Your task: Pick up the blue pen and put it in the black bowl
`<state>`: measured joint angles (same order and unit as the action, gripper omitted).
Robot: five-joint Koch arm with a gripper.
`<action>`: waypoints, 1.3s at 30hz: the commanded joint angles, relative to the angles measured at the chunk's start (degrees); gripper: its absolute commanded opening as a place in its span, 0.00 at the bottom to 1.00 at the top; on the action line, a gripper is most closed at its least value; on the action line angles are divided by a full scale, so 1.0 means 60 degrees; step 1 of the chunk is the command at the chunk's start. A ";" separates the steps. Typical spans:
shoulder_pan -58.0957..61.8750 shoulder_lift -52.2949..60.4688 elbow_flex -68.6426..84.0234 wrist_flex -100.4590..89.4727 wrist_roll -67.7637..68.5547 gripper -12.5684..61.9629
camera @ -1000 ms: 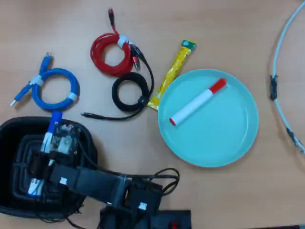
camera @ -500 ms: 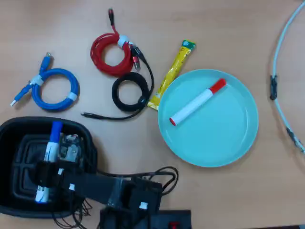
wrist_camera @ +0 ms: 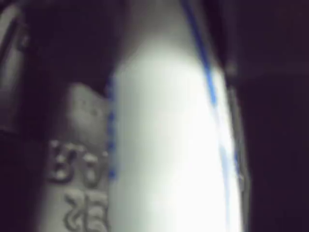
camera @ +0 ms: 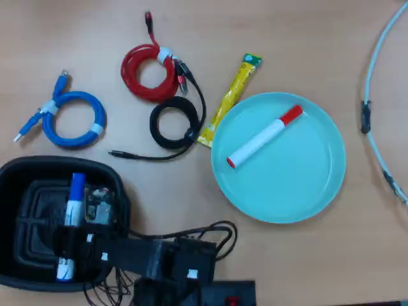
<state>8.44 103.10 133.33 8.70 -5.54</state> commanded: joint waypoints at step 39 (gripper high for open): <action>0.0044 -0.1201 -0.4321 0.6240 -0.1084 0.46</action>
<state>8.79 95.62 112.24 45.26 -11.25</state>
